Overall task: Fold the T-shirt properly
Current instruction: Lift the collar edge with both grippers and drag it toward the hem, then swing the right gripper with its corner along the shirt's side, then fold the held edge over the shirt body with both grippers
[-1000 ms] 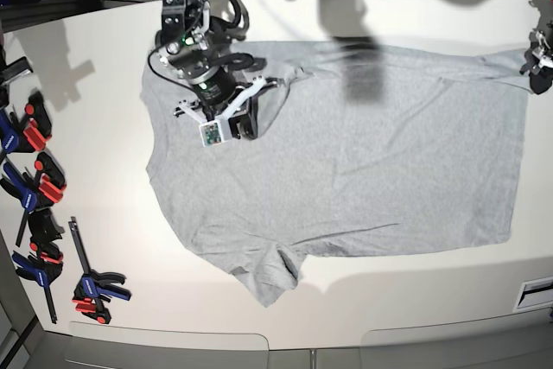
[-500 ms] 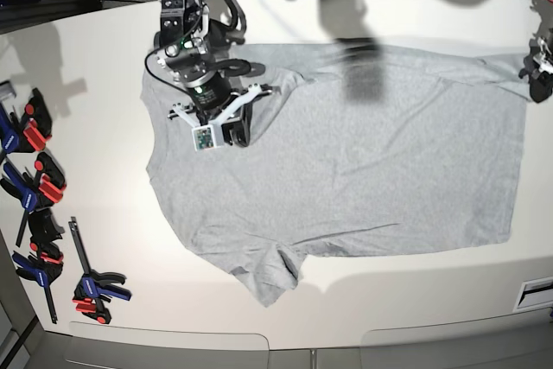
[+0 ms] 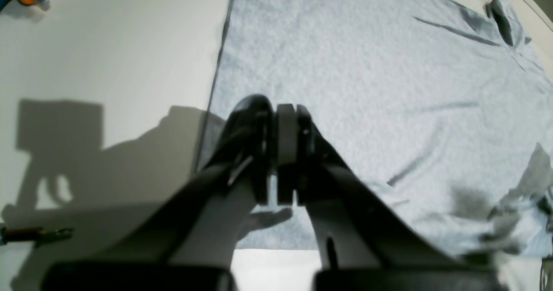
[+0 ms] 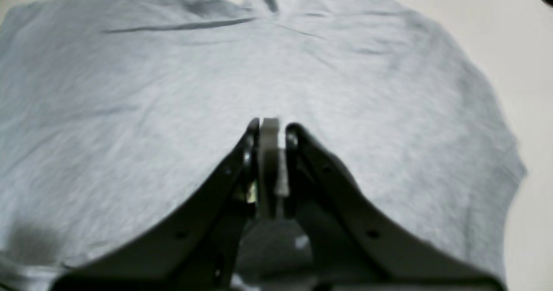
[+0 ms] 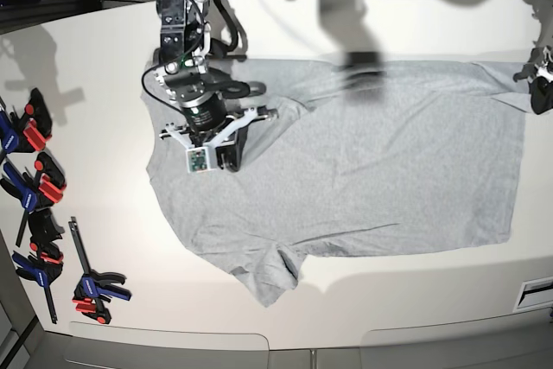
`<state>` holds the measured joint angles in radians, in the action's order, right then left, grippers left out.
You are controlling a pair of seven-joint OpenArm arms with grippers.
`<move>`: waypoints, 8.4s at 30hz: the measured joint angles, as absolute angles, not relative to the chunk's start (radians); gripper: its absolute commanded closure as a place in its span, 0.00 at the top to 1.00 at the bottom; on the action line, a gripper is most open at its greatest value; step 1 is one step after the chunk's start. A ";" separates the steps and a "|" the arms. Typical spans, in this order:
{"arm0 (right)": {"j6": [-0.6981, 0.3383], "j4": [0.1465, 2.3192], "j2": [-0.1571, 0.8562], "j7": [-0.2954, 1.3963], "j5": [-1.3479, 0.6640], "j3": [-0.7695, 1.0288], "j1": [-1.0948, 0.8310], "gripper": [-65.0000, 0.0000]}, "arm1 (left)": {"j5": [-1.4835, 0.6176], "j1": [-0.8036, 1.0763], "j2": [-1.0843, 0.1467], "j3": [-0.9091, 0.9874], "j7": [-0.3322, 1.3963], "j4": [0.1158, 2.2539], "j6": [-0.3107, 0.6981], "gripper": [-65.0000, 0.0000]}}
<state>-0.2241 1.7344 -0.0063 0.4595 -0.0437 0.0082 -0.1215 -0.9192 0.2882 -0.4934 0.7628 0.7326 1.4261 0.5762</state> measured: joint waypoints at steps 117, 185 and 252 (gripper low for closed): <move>-0.408 1.892 0.205 0.561 -0.128 0.323 -0.562 0.00 | -0.892 0.748 -0.457 0.695 0.786 1.528 0.574 0.00; -0.648 0.435 0.329 0.590 -0.346 0.327 0.605 0.00 | -0.712 -0.701 -0.718 0.165 0.479 0.291 0.505 0.41; -0.692 1.264 0.341 1.317 -0.947 0.529 0.146 0.00 | -1.221 -0.175 -0.791 0.374 0.999 0.737 0.690 0.00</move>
